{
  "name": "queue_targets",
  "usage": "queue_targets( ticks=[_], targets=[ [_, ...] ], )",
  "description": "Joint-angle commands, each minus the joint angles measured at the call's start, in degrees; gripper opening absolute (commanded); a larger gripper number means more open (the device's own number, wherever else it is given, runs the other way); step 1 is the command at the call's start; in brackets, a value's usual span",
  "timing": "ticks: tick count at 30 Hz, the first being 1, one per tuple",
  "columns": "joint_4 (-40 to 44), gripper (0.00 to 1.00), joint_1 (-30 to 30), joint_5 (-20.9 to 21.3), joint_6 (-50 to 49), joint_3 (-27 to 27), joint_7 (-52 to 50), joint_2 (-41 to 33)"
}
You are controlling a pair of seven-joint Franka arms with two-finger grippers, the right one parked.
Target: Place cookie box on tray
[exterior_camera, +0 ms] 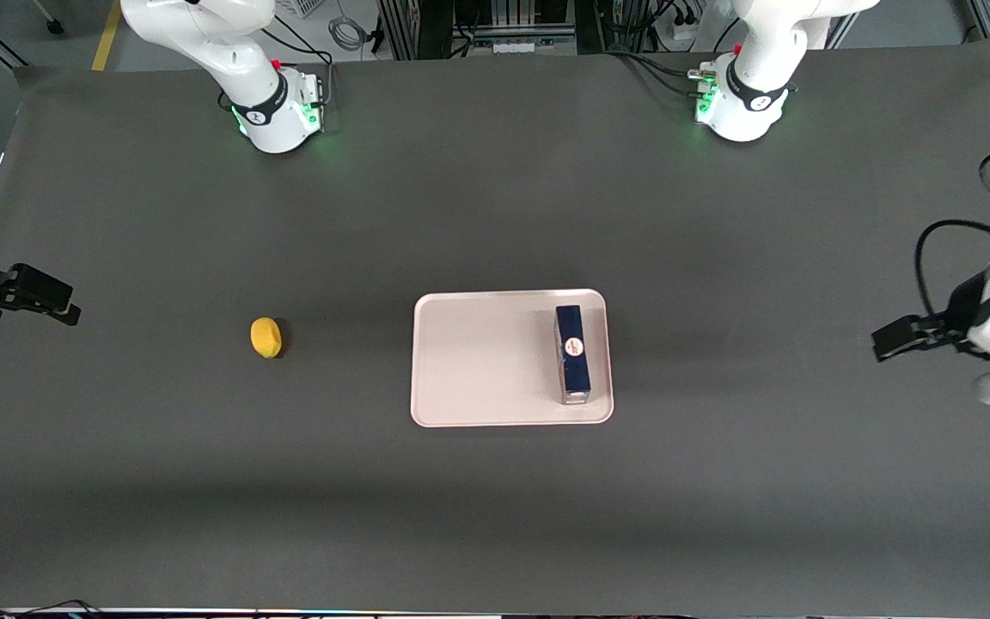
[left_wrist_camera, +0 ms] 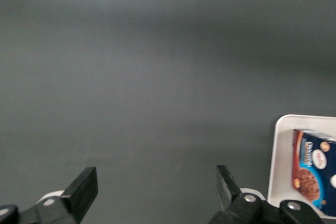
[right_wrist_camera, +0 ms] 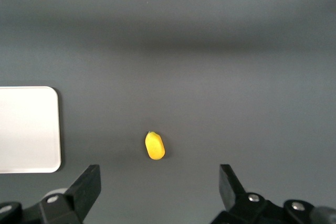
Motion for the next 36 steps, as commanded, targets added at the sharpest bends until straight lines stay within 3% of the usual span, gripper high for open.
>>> queue_targets(
  ticks=[1, 8, 36],
  targets=[
    [-4.8, 1.00, -0.2, -0.8, -1.9, 1.8, 1.9, -5.6],
    [-11.6, 1.00, 0.4, -0.8, 0.3, 1.9, 2.3, -10.6],
    [-13.7, 1.00, 0.1, -0.7, 1.4, 3.1, 2.3, -12.3]
  ],
)
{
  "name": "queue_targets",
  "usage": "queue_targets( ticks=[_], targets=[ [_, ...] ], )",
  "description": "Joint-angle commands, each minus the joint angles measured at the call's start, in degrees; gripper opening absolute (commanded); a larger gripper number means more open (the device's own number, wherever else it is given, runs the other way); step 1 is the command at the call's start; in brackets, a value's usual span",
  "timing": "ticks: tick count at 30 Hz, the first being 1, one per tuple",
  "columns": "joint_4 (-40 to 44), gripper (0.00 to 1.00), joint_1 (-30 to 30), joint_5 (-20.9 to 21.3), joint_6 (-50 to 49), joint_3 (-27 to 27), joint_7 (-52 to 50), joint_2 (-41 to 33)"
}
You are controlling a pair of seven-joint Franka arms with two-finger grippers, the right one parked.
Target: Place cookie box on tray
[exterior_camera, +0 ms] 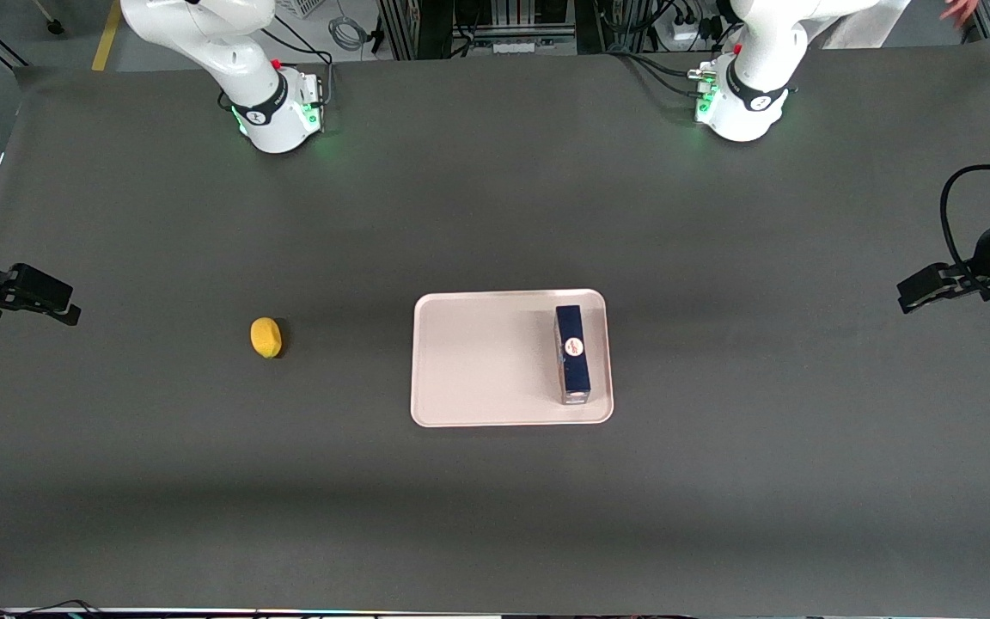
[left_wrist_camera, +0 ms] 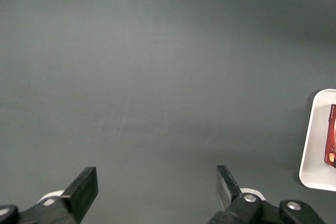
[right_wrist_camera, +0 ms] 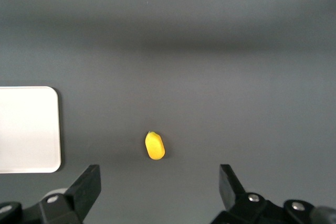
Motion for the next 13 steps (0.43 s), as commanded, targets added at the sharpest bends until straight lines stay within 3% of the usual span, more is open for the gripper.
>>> queue_targets(
  ticks=[1, 13],
  targets=[
    [-2.3, 1.00, -0.1, -0.7, 1.1, 0.2, 0.9, -2.5],
    [-3.0, 1.00, -0.2, -0.7, 1.1, 0.0, 0.9, -2.9]
  ],
)
